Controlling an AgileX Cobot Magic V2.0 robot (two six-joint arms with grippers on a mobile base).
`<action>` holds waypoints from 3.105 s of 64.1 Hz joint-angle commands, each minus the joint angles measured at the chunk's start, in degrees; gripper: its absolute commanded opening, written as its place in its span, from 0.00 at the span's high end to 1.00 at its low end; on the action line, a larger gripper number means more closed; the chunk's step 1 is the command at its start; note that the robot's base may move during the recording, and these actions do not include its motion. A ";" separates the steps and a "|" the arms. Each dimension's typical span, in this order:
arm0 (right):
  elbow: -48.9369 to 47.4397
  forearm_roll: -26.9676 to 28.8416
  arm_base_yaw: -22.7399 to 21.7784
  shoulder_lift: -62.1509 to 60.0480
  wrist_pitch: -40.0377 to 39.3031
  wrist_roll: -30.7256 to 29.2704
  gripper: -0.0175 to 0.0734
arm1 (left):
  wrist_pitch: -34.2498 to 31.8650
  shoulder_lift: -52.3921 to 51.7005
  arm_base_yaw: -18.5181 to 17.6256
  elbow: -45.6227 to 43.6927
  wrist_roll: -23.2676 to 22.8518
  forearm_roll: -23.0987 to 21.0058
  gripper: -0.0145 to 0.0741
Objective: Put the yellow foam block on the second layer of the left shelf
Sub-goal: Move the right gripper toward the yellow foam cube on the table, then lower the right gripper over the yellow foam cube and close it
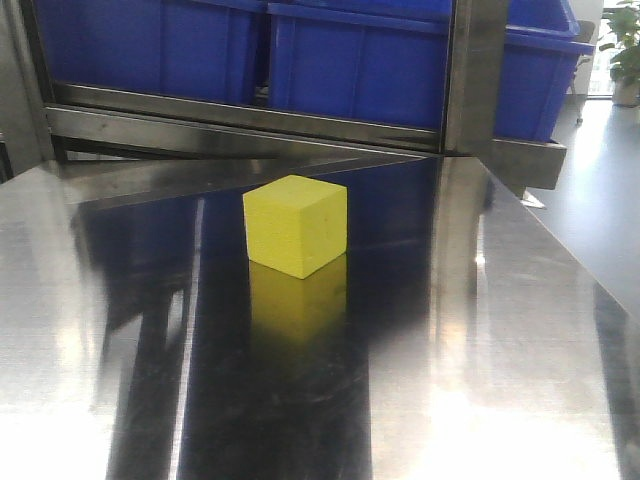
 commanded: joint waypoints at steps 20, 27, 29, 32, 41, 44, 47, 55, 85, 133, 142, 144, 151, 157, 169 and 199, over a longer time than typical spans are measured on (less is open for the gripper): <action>-1.34 -0.34 -0.26 -1.11 -4.50 0.08 0.75 | -4.80 -0.86 -0.43 1.58 -0.22 -0.16 0.68; -1.34 -0.34 -0.26 -1.11 -4.50 0.08 0.75 | -4.80 -0.86 -0.43 1.58 -0.22 -0.16 0.68; -1.34 -0.34 -0.26 -1.11 -4.50 0.08 0.75 | -4.80 -0.86 -0.43 1.58 -0.22 -0.16 0.68; -1.34 -0.34 -0.26 -1.11 -4.50 0.08 0.75 | -4.80 -0.86 -0.43 1.58 -0.22 -0.16 0.68; -1.34 -0.34 -0.26 -1.11 -4.50 0.08 0.75 | -4.80 -0.86 -0.43 1.58 -0.22 -0.16 0.68; -1.34 -0.34 -0.26 -1.11 -4.50 0.08 0.75 | -4.80 -0.86 -0.43 1.58 -0.22 -0.16 0.68; -1.34 -0.34 -0.26 -1.11 -4.50 0.08 0.75 | -4.80 -0.86 -0.43 1.58 -0.22 -0.16 0.68; -1.34 -0.34 -0.26 -1.11 -5.70 0.07 0.75 | -4.80 -0.86 -0.43 1.58 -0.22 -0.16 0.68; -25.54 -4.66 4.69 16.90 5.17 0.92 0.74 | -4.80 -0.86 -0.43 1.58 -0.22 -0.16 0.68; -63.37 -6.02 29.21 66.28 33.44 -2.03 0.12 | -4.80 -0.86 -0.43 1.58 -0.22 -0.16 0.68; -72.40 -3.92 30.76 74.59 41.08 -8.30 0.12 | -4.80 -0.86 -0.43 1.58 -0.22 -0.16 0.68; -74.70 -2.93 31.08 76.31 42.93 -9.56 0.12 | -4.80 -0.86 -0.43 1.58 -0.22 -0.16 0.68; -81.41 2.08 32.30 82.96 47.50 -14.71 0.12 | -4.80 -0.86 -0.43 1.58 -0.22 -0.16 0.68; -86.78 5.05 33.45 87.89 50.65 -17.87 0.12 | -4.80 -0.86 -0.43 1.58 -0.22 -0.16 0.68; -95.00 5.54 36.58 95.85 53.18 -18.92 0.12 | -4.80 -0.86 -0.43 1.58 -0.22 -0.16 0.68; -99.78 2.03 39.26 106.05 50.87 -20.18 0.12 | -4.80 -0.86 -0.43 1.58 -0.22 -0.16 0.68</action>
